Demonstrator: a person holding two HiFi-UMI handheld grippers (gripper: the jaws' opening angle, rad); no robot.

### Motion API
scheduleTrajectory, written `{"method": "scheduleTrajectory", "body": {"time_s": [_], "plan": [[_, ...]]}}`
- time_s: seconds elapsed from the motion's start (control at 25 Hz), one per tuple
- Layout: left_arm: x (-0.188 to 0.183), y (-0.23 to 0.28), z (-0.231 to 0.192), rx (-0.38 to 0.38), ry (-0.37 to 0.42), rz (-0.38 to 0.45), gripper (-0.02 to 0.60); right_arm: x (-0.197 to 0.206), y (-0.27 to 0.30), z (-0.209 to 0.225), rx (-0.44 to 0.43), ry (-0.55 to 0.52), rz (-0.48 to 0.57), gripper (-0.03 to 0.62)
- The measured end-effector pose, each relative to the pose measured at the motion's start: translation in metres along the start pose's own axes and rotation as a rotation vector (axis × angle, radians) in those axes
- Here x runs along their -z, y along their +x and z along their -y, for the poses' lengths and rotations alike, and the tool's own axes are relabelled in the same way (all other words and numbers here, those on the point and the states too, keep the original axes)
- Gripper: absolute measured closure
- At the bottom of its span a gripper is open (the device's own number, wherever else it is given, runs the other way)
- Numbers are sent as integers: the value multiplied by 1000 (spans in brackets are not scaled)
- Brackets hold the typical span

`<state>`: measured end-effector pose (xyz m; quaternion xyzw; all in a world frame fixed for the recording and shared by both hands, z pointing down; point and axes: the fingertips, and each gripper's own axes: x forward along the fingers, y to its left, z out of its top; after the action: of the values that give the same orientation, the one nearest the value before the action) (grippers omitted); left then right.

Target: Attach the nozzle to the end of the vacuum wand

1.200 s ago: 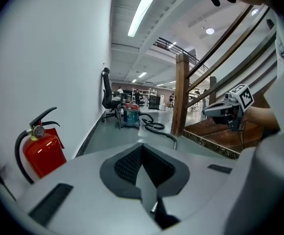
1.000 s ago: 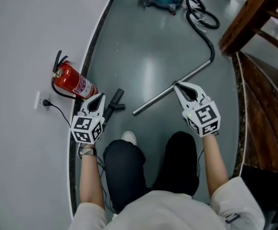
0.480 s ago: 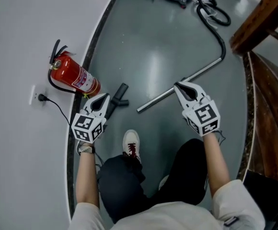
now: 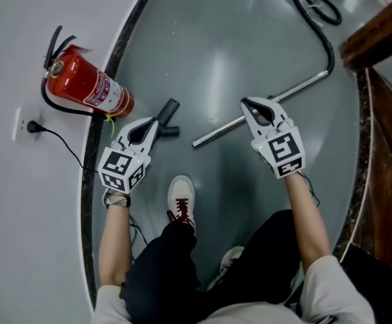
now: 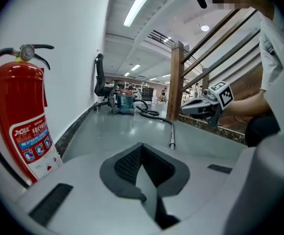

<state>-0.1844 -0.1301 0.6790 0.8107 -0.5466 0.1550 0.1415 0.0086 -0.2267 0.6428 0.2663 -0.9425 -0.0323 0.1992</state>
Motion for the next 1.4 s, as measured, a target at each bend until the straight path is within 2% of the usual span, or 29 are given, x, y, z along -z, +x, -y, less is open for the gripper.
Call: {"method": "scheduleTrajectory", "body": {"time_s": [0.2, 0.6, 0.8, 0.88, 1.0, 1.4], "plan": [[29, 19, 6, 28, 44, -29, 581, 24, 24, -13, -68, -21, -18, 565], [85, 39, 2, 68, 128, -109, 581, 74, 64, -55, -233, -69, -118, 565], [116, 41, 1, 95, 182, -216, 581, 103, 69, -83, -328, -113, -186, 565], [129, 42, 2, 119, 217, -271, 580, 114, 72, -89, -355, -82, -201, 565], [136, 44, 2, 135, 231, -303, 552, 131, 74, -93, -393, -51, -240, 563], [171, 53, -2, 169, 316, -449, 502, 170, 78, -118, -524, -156, -358, 562]]}}
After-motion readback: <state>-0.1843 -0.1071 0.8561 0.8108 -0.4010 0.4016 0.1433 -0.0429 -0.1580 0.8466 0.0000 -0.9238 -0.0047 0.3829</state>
